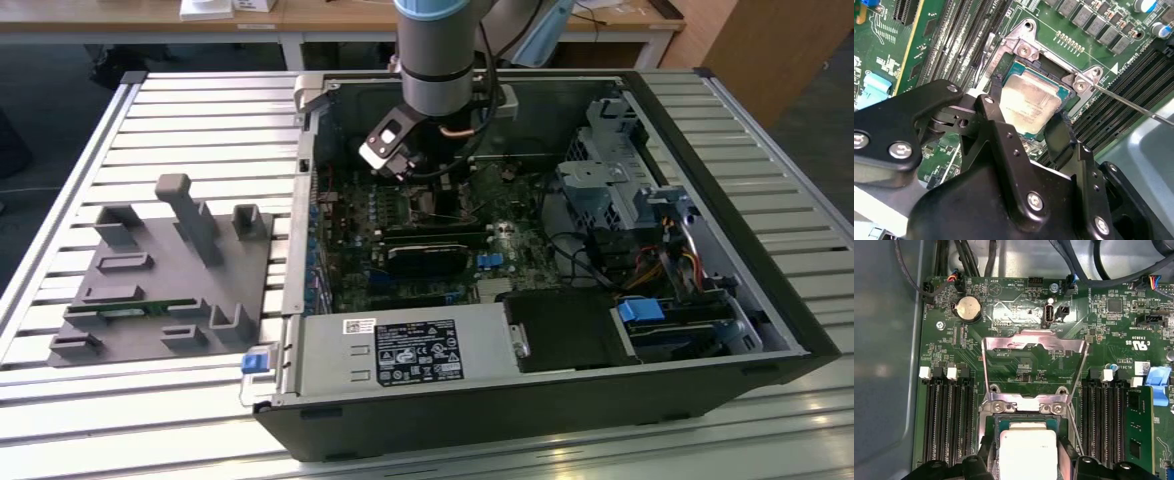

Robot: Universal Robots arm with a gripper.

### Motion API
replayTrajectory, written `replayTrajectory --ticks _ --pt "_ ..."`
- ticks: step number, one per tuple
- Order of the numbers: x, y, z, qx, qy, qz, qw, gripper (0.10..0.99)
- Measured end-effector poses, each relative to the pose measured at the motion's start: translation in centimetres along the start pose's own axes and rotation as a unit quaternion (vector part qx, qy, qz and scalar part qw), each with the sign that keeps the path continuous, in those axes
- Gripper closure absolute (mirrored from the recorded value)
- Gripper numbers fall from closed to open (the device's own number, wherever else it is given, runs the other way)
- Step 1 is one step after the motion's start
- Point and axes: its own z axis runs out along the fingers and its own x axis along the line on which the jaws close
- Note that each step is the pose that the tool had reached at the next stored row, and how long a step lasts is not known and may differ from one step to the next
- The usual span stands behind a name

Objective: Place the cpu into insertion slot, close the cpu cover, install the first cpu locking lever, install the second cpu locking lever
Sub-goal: 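Place the cpu into insertion slot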

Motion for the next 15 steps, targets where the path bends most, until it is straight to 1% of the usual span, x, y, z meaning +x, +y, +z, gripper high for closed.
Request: replayTrajectory --ticks 2,3,10,12,13,14,15 --pt "-0.01 0.04 -0.03 0.0004 -0.0004 0.001 1.0 0.49" --pt "-0.01 0.07 -0.02 0.0003 -0.0004 0.002 1.0 0.541" --pt "0.0 0.11 0.03 0.0001 -0.0008 0.004 1.0 0.541" --pt "0.03 0.13 0.09 -0.0005 -0.0005 0.004 1.0 0.529" --pt "0.02 0.12 0.08 -0.0003 -0.0009 0.004 1.0 0.529" --pt "0.01 0.1 0.06 -0.0001 -0.0012 0.004 1.0 0.471" --pt "0.01 0.1 0.04 0.0 -0.0014 0.004 1.0 0.471"
